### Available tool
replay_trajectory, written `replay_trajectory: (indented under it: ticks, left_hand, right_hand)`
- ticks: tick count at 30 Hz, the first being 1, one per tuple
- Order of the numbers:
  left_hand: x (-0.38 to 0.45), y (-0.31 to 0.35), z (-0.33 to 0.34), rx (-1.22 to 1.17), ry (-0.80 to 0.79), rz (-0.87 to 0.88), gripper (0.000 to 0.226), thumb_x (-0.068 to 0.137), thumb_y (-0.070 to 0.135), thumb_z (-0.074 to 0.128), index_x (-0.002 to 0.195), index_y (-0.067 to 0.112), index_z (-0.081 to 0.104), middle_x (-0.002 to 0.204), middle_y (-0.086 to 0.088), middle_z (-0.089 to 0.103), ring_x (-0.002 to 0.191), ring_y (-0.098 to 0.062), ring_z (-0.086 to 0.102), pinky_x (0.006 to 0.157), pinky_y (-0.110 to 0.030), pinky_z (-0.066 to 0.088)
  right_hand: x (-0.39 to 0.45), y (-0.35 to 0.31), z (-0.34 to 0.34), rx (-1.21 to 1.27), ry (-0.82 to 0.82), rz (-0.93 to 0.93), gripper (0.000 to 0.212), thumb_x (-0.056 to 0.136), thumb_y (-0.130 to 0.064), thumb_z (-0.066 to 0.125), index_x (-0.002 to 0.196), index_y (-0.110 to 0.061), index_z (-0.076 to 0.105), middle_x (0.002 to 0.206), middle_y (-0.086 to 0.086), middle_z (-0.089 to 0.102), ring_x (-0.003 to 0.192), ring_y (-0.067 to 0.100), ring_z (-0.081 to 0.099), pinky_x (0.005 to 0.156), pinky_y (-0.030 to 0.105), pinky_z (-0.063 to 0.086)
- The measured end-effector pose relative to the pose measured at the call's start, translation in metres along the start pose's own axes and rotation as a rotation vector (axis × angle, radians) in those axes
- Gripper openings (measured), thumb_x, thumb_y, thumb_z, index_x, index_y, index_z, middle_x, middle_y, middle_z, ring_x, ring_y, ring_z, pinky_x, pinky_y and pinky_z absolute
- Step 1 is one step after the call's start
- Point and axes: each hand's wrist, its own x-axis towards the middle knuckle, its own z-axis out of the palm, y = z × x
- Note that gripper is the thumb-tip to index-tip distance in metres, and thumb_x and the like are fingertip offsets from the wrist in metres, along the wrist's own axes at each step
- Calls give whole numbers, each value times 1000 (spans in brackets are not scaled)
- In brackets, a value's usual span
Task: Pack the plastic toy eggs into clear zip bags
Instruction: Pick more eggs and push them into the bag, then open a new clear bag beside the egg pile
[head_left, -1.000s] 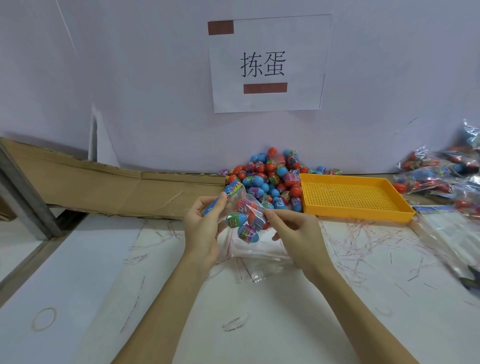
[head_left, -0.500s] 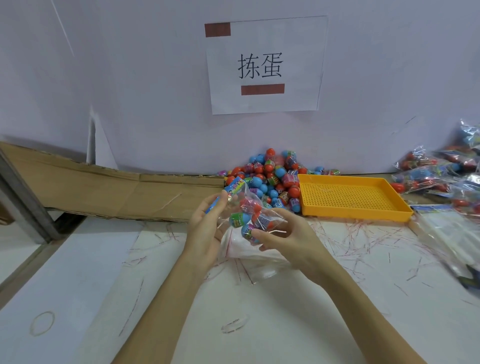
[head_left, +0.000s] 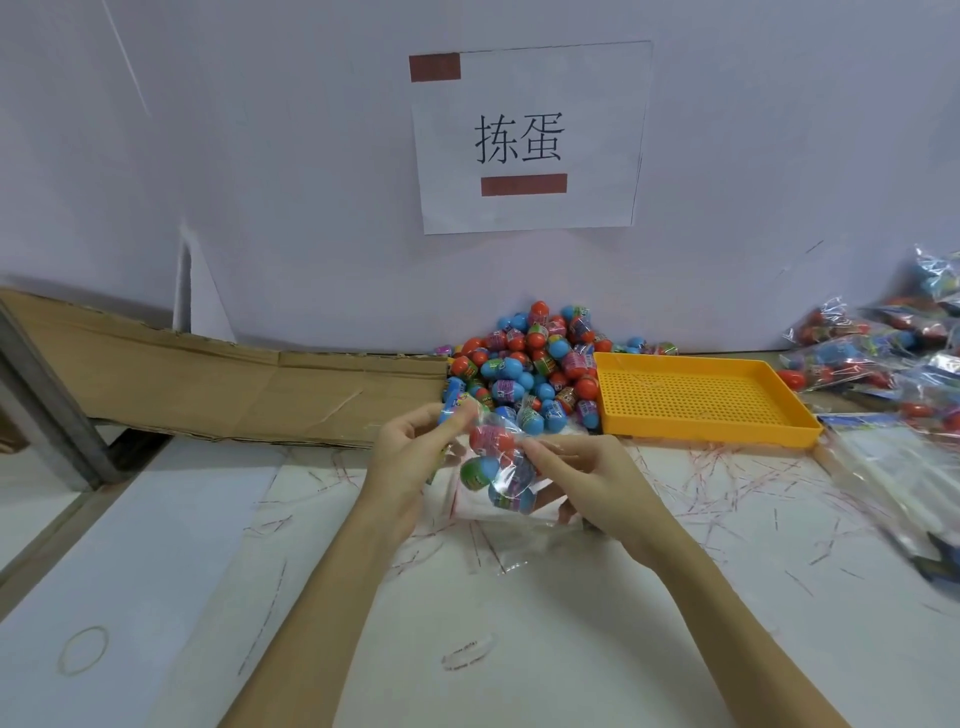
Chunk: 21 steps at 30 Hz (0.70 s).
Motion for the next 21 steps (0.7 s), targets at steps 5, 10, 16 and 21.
replay_trajectory:
  ticks: [5, 10, 16, 21]
  left_hand:
    - [-3, 1, 3, -149, 36, 20, 21, 80, 39, 78, 85, 19, 80, 89, -6, 77, 82, -16, 72, 73, -26, 59]
    - [0, -2, 0, 14, 67, 106, 30, 79, 46, 81, 91, 20, 82, 86, -8, 78, 76, -21, 68, 77, -38, 61]
    - [7, -6, -1, 63, 215, 186, 47, 86, 69, 59, 101, 28, 77, 91, 5, 78, 78, -7, 72, 63, -19, 56]
    - [7, -19, -5, 443, 59, 399, 7, 97, 30, 72, 95, 36, 75, 92, 21, 73, 85, -2, 66, 71, -10, 48]
  right_hand:
    - [2, -3, 1, 59, 7, 23, 29, 100, -38, 59, 107, -18, 79, 95, -3, 80, 78, 22, 77, 48, 20, 53]
    - [1, 1, -4, 13, -70, 14, 25, 97, -40, 65, 112, -25, 77, 97, -8, 79, 81, 17, 77, 52, 20, 54]
    - [3, -4, -23, 148, 41, 44, 29, 92, -38, 70, 105, -12, 77, 87, 7, 78, 74, 18, 73, 62, 20, 56]
    - [1, -10, -71, 1093, 392, -306, 52, 98, -17, 60, 148, -14, 45, 133, 16, 66, 121, 27, 66, 89, 25, 59]
